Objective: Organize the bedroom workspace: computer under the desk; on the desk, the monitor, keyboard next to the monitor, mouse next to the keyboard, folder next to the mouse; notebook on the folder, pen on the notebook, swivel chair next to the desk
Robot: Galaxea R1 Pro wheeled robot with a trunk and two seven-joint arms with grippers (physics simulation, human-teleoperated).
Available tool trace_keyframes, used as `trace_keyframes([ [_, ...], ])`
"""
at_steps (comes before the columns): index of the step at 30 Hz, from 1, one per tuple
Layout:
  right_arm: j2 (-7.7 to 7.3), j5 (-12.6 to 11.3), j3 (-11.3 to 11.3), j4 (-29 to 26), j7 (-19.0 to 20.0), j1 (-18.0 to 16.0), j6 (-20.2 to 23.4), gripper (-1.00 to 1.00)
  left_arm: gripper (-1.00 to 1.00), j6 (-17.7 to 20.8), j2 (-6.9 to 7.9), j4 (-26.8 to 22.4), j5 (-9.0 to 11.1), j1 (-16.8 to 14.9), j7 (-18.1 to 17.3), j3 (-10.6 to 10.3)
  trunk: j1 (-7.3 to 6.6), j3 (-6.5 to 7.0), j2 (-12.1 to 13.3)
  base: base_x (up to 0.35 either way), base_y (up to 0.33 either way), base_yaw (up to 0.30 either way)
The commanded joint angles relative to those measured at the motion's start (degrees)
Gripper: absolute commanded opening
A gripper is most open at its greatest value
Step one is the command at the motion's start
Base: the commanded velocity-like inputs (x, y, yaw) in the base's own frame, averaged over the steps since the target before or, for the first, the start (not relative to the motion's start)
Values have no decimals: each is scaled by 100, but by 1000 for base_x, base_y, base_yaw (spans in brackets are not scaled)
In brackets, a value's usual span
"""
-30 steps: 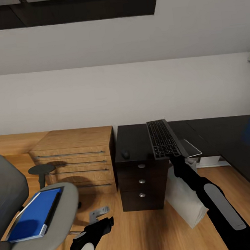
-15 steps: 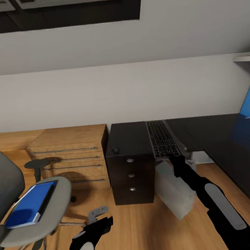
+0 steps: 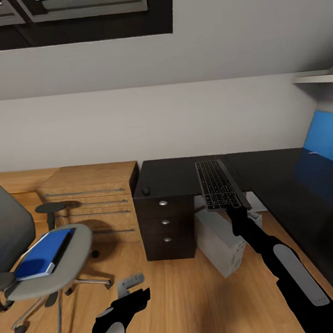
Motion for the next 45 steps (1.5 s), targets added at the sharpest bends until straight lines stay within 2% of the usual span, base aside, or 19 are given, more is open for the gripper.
trace_keyframes([
  [1,-5,-47,1,-9,-19,-4,0,-100,100,12,4,-9,23,-7,40,-11,-4,-6,-4,-326,-127,0],
  [4,-7,-96,-2,-4,-19,-4,0,-100,100,9,6,-8,24,-7,40,-11,-4,-6,-4,-326,-127,0],
  [9,-15,-319,-10,15,-19,-4,7,-100,100,6,13,-9,24,-7,40,-10,-4,-6,-4,-325,-134,0],
  [13,-16,-370,-18,31,-19,-4,6,-100,100,5,13,-9,18,-7,40,-11,-4,-6,-4,-311,-176,0],
  [45,-69,-379,-44,69,-33,-4,0,-100,100,5,29,-2,15,-7,47,-2,-4,-6,-4,-288,-213,0],
])
